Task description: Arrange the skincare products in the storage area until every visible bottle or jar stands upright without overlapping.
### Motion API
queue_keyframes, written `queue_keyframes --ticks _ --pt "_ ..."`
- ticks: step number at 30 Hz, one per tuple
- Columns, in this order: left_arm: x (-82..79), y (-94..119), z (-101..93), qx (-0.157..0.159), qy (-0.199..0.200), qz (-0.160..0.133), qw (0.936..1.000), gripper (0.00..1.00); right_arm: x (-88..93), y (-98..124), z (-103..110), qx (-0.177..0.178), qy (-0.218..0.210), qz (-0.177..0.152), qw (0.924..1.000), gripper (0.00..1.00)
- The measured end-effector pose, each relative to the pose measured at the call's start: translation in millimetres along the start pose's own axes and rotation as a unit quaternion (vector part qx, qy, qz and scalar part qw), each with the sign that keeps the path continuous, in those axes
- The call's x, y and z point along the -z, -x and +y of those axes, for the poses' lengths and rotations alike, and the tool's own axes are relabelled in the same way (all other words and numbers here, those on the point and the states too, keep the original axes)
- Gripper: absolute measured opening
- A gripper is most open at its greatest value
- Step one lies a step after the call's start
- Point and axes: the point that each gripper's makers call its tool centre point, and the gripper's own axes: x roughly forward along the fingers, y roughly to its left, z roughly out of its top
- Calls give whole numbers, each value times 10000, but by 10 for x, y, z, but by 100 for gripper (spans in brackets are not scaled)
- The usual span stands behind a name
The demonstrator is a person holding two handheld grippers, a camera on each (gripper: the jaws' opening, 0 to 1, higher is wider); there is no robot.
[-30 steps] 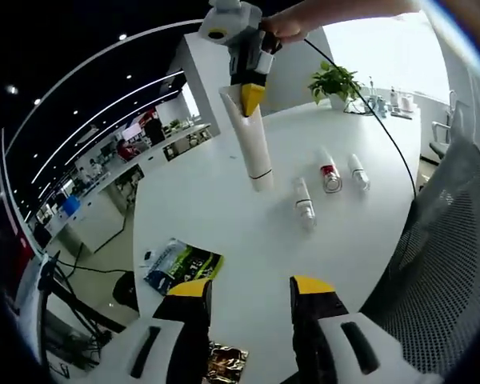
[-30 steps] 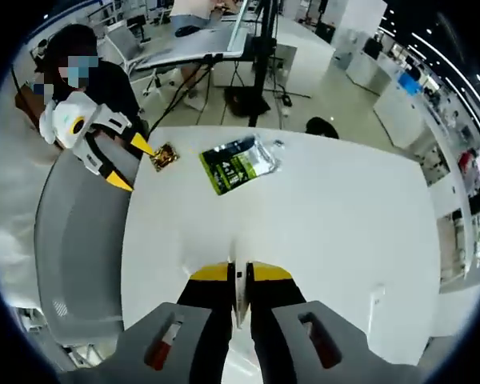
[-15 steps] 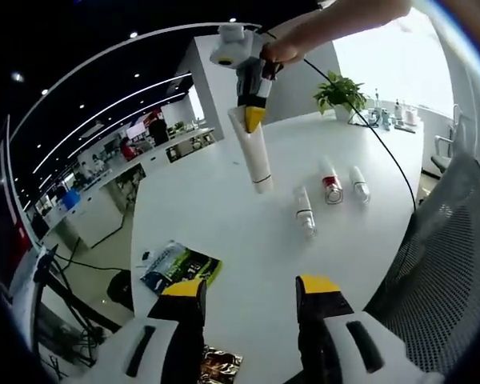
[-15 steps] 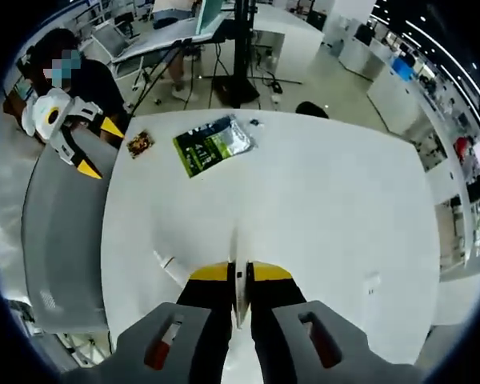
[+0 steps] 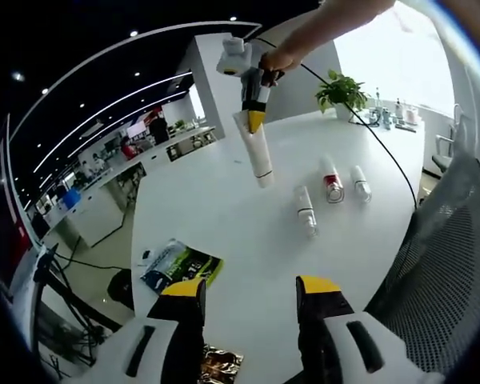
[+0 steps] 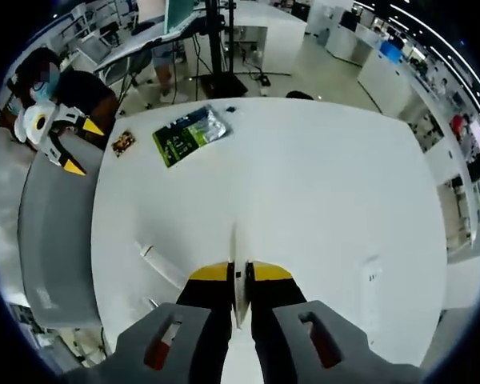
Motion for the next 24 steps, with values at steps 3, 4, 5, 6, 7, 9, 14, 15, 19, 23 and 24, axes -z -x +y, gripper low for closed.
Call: queue_keyframes --ticks 3,4,5,6,7,9,14,15,19,23,24 --pt "9 0 2 -4 11 18 10000 46 12 -13 -30 -17 15 -15 10000 5" --pt "9 0 2 -5 5 19 10000 46 17 -17 -37 -13 -4 -7 10000 5" --pt "7 -1 1 -3 0 13 10000 46 30 -25 -51 -4 -12 14 10000 5" --pt "7 -2 1 -2 0 11 10000 46 40 -29 -56 -7 -21 26 10000 5" --pt "10 -3 1 0 1 21 10000 46 52 -39 -64 -7 -6 36 10000 5" --pt "14 -5 2 -3 -10 32 10000 46 83 -49 -97 -14 -18 49 10000 5" --pt "20 -10 -2 3 -28 54 10000 46 126 -34 -112 -59 -112 -8 9999 5" --pt "22 -11 -3 5 -30 59 10000 46 135 -34 -120 -56 -139 -21 9999 5" --pt "22 -15 -3 3 -32 58 10000 46 190 -21 -161 -52 -180 -69 9998 6" --pt "24 -15 -1 -3 -22 66 10000 46 227 2 -166 -149 -136 -142 9997 6" --pt "20 -14 -3 2 -22 55 10000 46 255 9 -184 -204 -171 -126 9996 6"
